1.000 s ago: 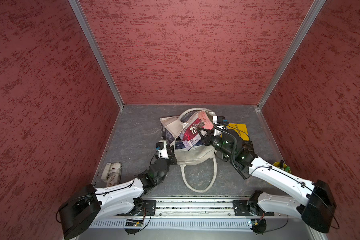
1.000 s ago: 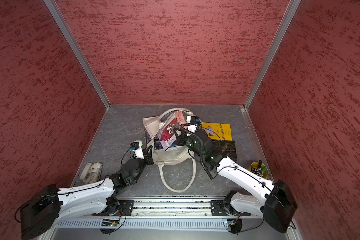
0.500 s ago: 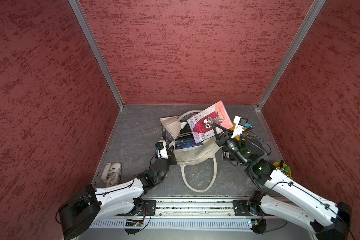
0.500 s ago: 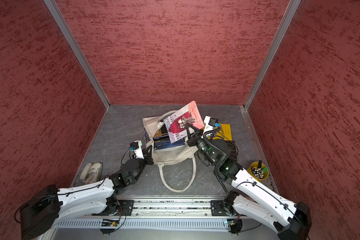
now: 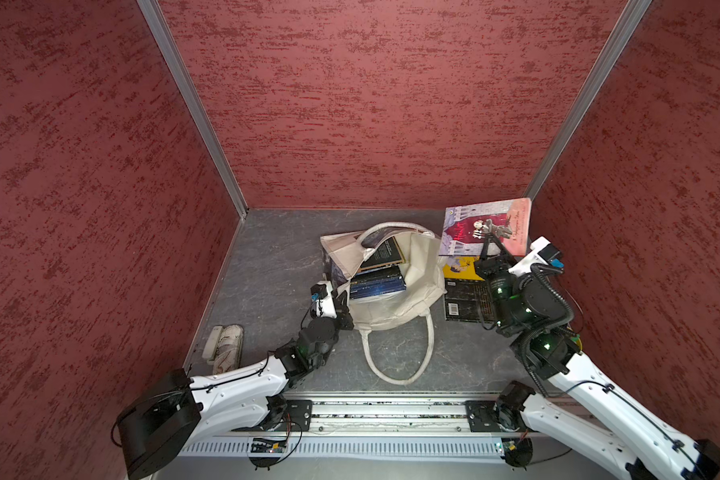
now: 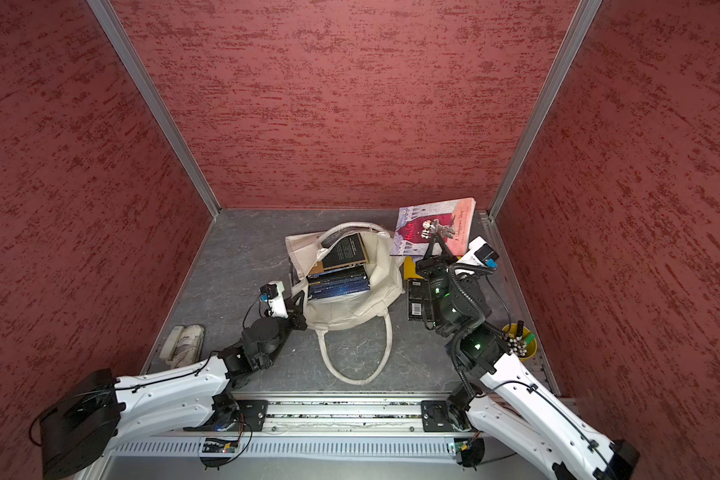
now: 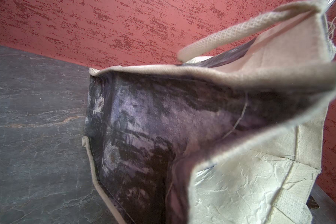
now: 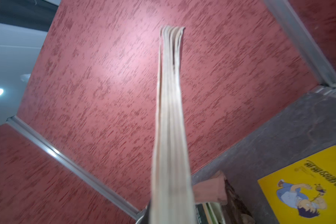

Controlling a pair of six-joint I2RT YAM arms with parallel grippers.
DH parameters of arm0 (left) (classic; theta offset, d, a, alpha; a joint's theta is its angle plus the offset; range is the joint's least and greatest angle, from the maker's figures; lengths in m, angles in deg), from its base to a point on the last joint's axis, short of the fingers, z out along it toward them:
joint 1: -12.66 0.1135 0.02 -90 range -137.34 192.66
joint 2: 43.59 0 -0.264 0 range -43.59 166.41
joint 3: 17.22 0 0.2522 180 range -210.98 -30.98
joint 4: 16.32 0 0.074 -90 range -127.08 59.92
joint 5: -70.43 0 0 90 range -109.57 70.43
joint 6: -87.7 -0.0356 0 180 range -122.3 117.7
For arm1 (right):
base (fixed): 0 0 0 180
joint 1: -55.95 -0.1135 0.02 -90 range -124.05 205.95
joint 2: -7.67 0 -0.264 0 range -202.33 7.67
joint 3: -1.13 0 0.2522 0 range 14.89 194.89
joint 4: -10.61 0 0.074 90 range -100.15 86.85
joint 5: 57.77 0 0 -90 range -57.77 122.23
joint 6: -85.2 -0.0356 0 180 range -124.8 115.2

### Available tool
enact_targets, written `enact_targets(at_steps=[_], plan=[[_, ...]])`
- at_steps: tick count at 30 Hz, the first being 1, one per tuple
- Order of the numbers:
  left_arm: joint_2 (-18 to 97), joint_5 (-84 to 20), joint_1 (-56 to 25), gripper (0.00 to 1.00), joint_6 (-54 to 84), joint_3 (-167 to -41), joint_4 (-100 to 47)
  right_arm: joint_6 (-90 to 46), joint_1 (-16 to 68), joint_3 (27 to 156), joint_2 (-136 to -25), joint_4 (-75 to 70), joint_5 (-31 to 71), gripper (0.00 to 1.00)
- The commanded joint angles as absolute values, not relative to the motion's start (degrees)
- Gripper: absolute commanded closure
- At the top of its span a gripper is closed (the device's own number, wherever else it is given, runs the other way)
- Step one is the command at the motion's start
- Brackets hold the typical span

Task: Take out the books from the canvas bag
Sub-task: Pick up the book from the canvas bag, then place the book on the book.

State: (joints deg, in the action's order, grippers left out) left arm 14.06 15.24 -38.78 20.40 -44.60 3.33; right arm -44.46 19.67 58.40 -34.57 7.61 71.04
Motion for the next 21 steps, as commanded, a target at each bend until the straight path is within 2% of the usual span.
enact_targets(at_steps=[1, 10, 15, 21], plan=[[13.9, 16.28, -38.32, 1.0, 20.72, -46.1, 1.91, -47.94, 25.24, 57.35, -34.29, 5.52, 70.22, 1.0], [13.94, 16.28, -38.32, 1.0, 20.73, -46.07, 1.91, -53.77, 40.73, 55.29, -39.64, 5.57, 55.24, 1.0], [14.17, 16.24, -38.27, 1.0, 20.73, -46.1, 2.18, -57.86, 49.26, 53.18, -45.52, 10.03, 42.88, 1.0], [14.43, 16.11, -38.27, 1.0, 20.73, -46.14, 2.27, -59.76, 52.26, 50.83, -55.09, 18.35, 38.41, 1.0]])
